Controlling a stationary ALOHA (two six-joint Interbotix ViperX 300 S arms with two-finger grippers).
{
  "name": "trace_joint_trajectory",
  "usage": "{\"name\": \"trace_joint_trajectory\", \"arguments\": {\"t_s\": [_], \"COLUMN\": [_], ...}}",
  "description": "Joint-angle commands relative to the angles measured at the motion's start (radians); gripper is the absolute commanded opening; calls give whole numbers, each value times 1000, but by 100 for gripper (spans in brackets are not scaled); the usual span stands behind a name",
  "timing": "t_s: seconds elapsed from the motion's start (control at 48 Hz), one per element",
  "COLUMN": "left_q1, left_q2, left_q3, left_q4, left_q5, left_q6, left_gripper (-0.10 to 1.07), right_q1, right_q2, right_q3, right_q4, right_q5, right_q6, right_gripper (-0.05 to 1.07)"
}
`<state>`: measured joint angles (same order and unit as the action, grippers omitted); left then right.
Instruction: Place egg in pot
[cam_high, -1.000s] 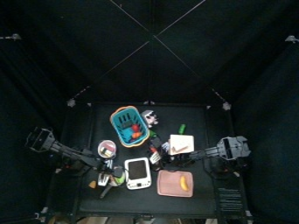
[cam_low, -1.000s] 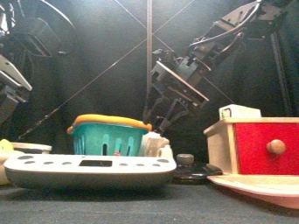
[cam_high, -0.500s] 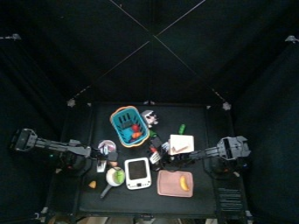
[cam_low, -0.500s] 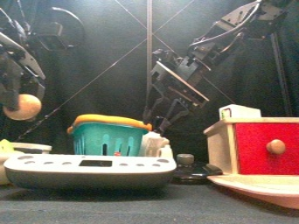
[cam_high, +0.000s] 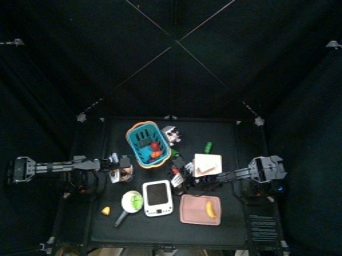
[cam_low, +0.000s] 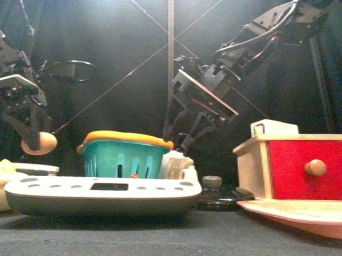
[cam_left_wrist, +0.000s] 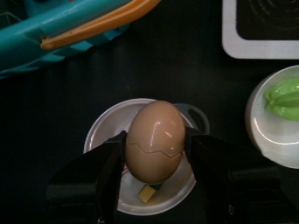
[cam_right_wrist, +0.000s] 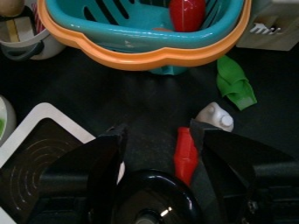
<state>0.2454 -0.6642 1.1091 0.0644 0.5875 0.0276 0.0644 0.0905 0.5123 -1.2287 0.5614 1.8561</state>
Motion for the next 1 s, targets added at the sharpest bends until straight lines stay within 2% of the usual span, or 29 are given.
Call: {"name": "trace_joint_trajectory", "arguments": {"t_s": [0.0, 0.333, 0.646, 0.979], "left_q1": [17, 52, 55, 54], "left_q2": [0, 0, 0, 0], "left_q3": [2, 43, 48, 49], "left_q4": [11, 12, 11, 0], "left_q5": [-15, -114, -124, -124], "left_q6": [-2, -2, -2, -2], "left_gripper": [62, 67, 85, 93], "right_q1": [-6, -6, -6, -6], "right_q2": [-20, -20, -20, -20], "right_q3": [-25, -28, -26, -26], "right_q4": [-5, -6, -8, -8], "right_q5": [-2, -3, -5, -5], "right_q6": [0, 0, 0, 0], "right_gripper": [92, 92, 92, 92]}}
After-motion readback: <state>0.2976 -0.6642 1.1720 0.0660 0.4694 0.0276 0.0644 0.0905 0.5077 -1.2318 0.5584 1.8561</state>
